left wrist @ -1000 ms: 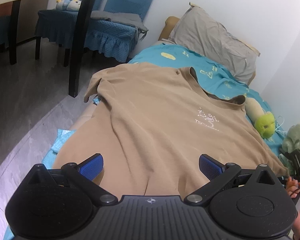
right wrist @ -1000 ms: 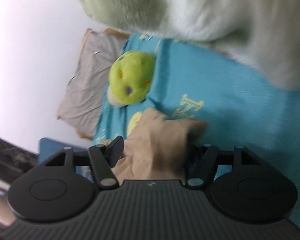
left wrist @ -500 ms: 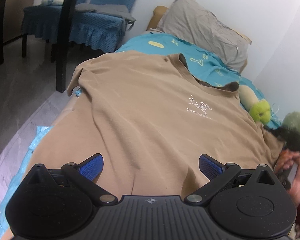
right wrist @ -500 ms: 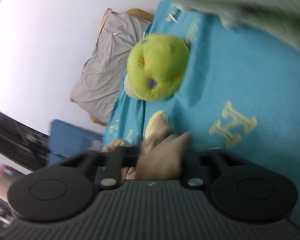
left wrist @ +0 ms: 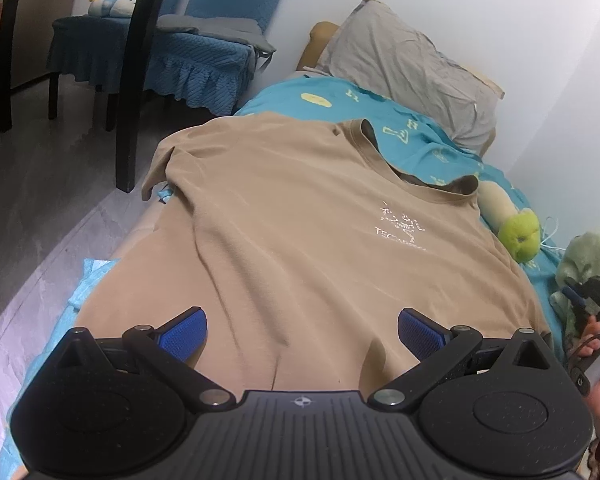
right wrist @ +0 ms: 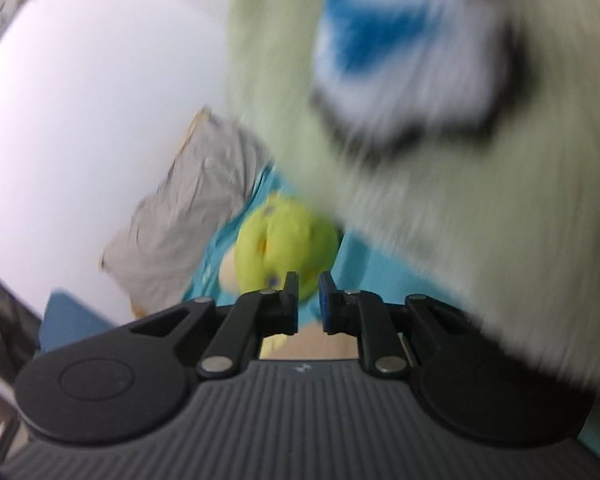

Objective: Fold clothes

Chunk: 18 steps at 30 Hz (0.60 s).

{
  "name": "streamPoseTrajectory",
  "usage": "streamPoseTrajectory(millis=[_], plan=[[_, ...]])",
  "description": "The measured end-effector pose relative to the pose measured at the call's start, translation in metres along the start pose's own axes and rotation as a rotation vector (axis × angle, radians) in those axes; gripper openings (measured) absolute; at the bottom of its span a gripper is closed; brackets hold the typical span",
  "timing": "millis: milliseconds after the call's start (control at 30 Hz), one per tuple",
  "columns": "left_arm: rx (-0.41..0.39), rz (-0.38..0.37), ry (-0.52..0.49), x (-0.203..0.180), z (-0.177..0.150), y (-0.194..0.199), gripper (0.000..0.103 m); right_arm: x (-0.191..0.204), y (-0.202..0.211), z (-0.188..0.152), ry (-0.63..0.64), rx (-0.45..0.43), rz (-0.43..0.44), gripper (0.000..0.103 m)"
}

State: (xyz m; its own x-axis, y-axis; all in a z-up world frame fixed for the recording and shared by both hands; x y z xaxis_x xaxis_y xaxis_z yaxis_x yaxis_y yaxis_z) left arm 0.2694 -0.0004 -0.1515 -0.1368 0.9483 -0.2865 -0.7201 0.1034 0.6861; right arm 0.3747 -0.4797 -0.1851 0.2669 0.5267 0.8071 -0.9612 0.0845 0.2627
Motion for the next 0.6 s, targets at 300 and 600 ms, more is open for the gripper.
streamPoseTrajectory(millis=[300,600], plan=[[-0.006,-0.027,-0.014,-0.002,-0.002,0.005,0.103,0.006,-0.009,-0.011,0.236,0.145,-0.223,0.089],[0.009,-0.03,-0.04,-0.005,-0.003,-0.007,0.103,0.001,-0.031,-0.043,0.352,0.292,-0.23,0.021]])
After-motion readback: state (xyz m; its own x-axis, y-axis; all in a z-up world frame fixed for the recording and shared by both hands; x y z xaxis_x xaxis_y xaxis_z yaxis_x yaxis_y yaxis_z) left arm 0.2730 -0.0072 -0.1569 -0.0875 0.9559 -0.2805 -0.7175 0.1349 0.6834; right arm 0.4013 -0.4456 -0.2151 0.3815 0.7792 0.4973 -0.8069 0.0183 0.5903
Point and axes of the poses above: each gripper's, at about its wrist camera, not at the fingertips, and y roughly against the way its jaws point, x to its left, z to its top, the point moved 5 cm from there along -y, roughly the way its jaws point, and after that the axes turned 4 degrees about z, right-handed, at the moved point
